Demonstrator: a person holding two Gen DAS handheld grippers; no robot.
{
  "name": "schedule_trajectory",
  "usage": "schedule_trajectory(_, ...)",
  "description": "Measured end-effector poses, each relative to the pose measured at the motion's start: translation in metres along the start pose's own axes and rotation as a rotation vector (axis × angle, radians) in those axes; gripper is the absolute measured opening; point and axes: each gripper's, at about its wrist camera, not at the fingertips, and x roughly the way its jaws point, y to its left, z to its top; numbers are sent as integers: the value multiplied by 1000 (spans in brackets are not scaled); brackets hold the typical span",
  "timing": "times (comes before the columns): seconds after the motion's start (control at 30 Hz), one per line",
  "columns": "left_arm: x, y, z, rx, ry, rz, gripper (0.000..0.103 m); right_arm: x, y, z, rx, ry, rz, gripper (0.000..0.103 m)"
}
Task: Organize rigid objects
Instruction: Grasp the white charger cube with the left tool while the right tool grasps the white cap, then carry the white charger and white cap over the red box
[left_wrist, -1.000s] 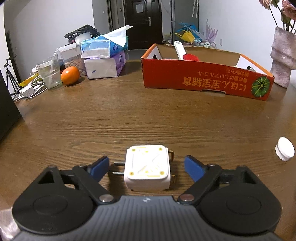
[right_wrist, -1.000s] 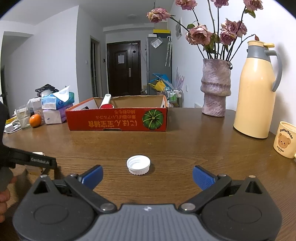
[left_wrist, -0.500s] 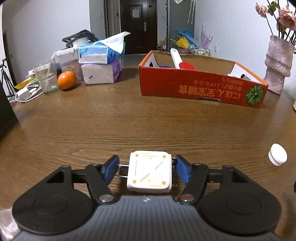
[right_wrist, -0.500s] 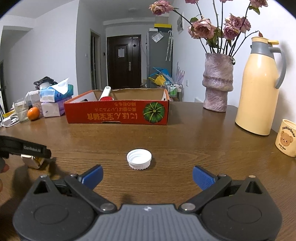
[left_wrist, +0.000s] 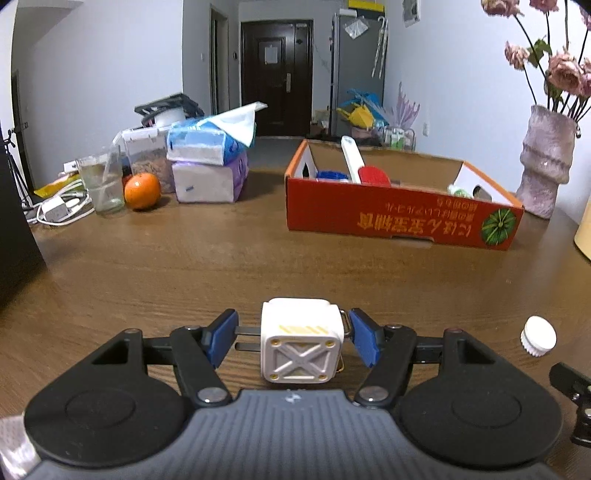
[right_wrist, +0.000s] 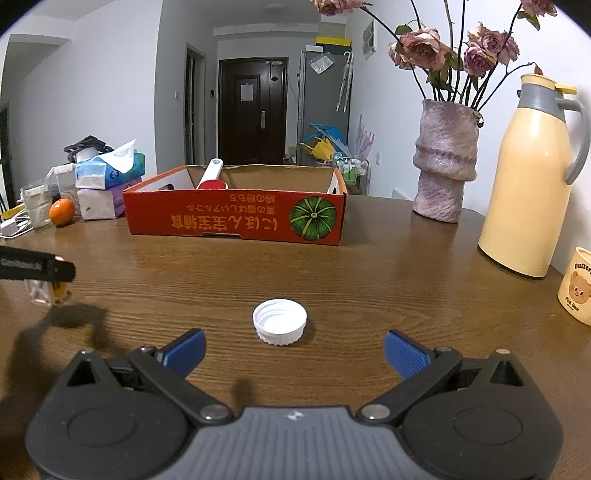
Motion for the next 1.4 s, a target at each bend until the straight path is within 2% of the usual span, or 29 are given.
schedule_trajectory(0.17,-6,5,4,-9,-32,6,67,9,0,4,-11,14,-4,103)
schedule_trajectory(0.5,-8,10,6,-23,-44,8,67,40,0,14,-10,55,-16,101)
schedule_trajectory(0.63,-9,9,5,-20,-47,5,67,53,-2,17,9,88,-7,93)
schedule_trajectory(0.7,-9,9,5,-19,-49,3,67,57,-3,19,25,86,2,85)
schedule_trajectory(0.9,-10,9,5,-19,-50,2,67,64,-2,20,50,114,12,59)
schedule_trajectory(1.0,-10,9,5,-18,-50,1,67,63,-2,20,57,107,18,39)
schedule_trajectory(1.4,-13,9,7,-25,-56,3,67,48,5,23,65,49,47,39)
